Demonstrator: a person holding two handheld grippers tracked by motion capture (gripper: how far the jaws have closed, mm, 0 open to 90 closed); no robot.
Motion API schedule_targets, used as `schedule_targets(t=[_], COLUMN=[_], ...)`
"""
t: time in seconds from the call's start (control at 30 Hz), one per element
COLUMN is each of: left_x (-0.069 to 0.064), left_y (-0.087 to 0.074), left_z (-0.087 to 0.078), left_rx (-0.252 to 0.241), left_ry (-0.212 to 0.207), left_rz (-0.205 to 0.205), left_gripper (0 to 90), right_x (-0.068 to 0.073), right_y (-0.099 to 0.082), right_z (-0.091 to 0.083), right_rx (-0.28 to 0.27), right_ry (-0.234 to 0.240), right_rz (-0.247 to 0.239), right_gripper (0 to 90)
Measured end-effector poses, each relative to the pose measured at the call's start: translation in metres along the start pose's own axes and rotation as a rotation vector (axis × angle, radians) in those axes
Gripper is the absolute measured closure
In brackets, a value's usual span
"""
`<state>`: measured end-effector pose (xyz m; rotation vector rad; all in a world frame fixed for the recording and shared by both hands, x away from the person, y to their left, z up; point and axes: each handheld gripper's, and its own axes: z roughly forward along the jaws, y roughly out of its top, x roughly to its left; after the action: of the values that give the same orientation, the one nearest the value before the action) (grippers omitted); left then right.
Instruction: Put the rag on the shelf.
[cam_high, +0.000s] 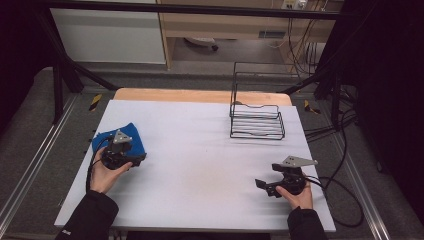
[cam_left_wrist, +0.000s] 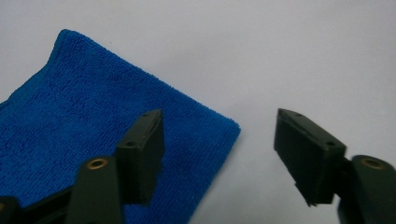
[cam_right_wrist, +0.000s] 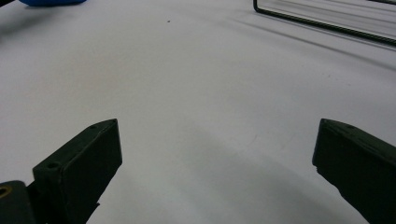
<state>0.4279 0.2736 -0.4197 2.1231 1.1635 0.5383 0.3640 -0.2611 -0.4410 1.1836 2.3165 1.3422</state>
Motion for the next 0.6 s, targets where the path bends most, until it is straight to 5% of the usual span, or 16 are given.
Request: schedule_targets(t=[0.33,0.6], left_x=[-0.001,0.002], left_y=[-0.004,-0.008], left_z=[0.015,0.021], left_rx=[0.052,0.059], left_ry=[-0.014,0.001], left_rz=[0.038,0.026], left_gripper=[56.8,65.5], right_x=[0.0,0.0], right_y=[0.0,0.0], right_z=[0.0,0.001], right_rx=[0.003,0.002], right_ry=[0.004,0.002], right_rz=[0.001,-0.003], right_gripper=[2.1,2.1])
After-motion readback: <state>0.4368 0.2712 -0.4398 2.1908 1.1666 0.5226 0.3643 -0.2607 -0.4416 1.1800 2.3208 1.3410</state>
